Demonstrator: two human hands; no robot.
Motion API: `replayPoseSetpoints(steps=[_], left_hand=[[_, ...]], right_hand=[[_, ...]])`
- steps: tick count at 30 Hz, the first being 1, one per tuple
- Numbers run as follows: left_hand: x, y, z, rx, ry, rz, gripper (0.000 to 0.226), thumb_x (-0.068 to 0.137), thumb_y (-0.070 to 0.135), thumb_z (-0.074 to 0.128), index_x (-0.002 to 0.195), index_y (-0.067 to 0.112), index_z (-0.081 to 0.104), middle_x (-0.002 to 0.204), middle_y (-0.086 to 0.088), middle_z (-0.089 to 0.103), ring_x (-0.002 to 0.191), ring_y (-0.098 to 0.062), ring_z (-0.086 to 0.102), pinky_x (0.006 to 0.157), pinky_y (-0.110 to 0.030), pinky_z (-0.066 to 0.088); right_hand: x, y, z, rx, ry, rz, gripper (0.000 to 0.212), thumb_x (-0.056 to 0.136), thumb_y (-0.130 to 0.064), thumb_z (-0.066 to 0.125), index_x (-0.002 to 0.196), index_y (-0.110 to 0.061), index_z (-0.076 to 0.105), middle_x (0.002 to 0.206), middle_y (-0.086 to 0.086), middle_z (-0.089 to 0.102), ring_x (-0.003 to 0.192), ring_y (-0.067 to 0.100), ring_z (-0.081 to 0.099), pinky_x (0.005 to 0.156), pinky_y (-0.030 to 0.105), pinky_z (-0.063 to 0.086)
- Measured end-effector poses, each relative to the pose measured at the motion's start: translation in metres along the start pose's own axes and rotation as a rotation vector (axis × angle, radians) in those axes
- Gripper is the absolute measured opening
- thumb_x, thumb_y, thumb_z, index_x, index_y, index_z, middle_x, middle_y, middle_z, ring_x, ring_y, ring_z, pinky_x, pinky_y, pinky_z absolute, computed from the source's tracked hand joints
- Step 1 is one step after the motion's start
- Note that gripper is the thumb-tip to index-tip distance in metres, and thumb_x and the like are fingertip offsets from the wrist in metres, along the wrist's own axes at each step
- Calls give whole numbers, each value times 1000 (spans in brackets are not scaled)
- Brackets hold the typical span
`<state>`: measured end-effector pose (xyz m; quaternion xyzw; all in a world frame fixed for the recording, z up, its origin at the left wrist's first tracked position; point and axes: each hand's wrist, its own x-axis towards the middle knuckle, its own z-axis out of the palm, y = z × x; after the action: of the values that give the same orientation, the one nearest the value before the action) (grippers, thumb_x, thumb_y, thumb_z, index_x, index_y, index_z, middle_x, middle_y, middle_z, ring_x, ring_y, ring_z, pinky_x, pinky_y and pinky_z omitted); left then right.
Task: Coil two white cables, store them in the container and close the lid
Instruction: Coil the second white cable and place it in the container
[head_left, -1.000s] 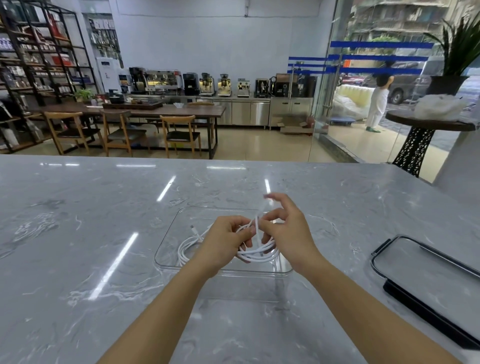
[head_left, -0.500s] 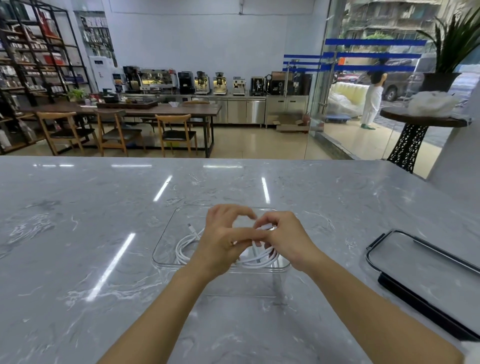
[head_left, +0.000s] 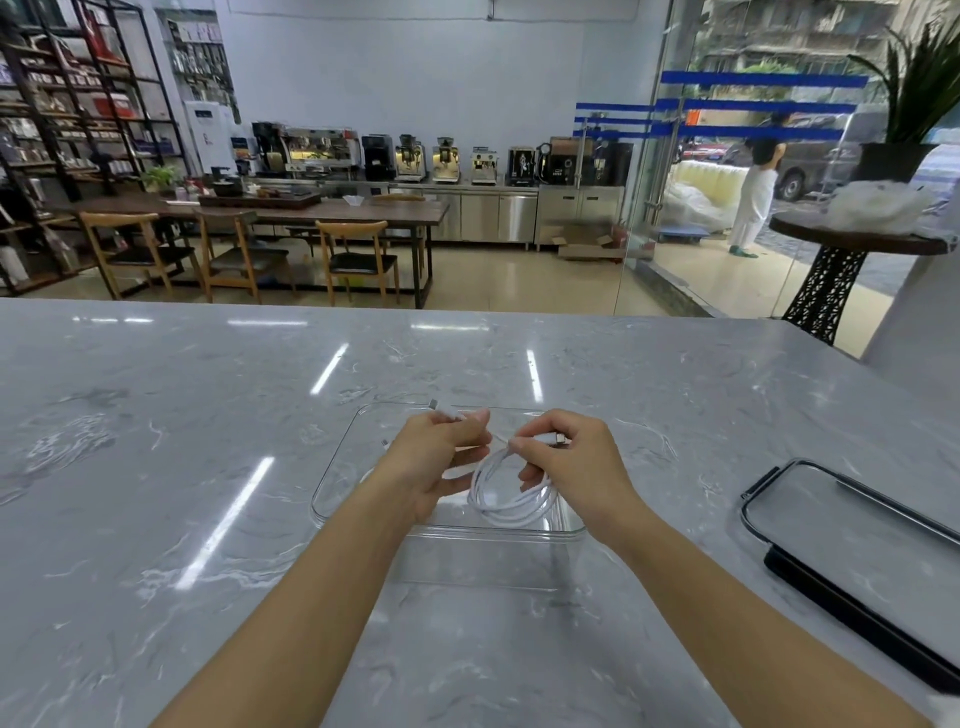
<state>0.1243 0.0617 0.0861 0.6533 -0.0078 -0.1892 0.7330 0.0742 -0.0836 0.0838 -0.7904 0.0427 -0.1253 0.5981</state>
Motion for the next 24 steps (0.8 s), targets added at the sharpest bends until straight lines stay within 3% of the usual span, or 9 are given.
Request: replayPoseSetpoints(steps=[3,8,10,13,16,19,21,24], left_hand=[[1,-1,-3,23,-64,-76,25,86,32,61,93,8,65,95,-9,68,83,-22,65,68,-34,54],[8,0,-8,-261,-90,-120,13,85,12,59,93,2,58,102,-21,60,75,-29,62,63,-33,56],[11,-1,-12,-254,-96,-82,8,85,6,57,90,0,58,96,-22,62,72,-28,61,61,-30,58],[19,-1,-16,-242,0,-92,7,82,-8,53,82,-2,57,84,-22,63,69,-30,62,65,-36,59],[28,0,-22,-15,-3,-132,16,77,-16,51,76,-2,59,83,-22,65,73,-34,65,73,-42,58],[39,3,-32,248,-79,-146,20,74,-18,52,74,0,62,77,-21,67,65,-29,67,58,-30,59],[46,6,-37,202,-161,-148,15,75,-16,54,78,-4,64,76,-20,67,68,-26,66,59,-25,58],[55,11,-45,-48,-276,-217,13,81,-4,57,91,-10,63,81,-18,68,80,-27,64,71,-28,59]], right_hand=[[5,0,-2,111,37,46,11,79,2,65,72,-7,65,62,9,63,51,19,64,67,41,58],[11,-3,5,181,32,73,11,80,3,65,74,-6,64,76,11,65,54,15,69,58,19,57],[14,-1,8,154,37,71,13,78,4,66,71,-7,63,77,9,64,61,19,70,62,21,57],[22,4,10,-85,14,48,18,73,3,69,66,-13,61,73,8,64,72,30,69,70,34,57],[28,5,14,-369,-80,12,20,73,1,68,64,-14,58,69,10,66,61,21,61,58,26,50],[36,9,23,-462,-155,18,24,74,2,67,60,-14,54,66,12,64,56,20,60,61,31,53],[45,11,25,-464,-120,35,26,76,2,66,60,-14,53,65,11,64,55,19,59,61,31,52],[58,11,26,-476,-85,45,23,76,0,68,62,-14,54,69,10,65,62,22,63,63,32,53]])
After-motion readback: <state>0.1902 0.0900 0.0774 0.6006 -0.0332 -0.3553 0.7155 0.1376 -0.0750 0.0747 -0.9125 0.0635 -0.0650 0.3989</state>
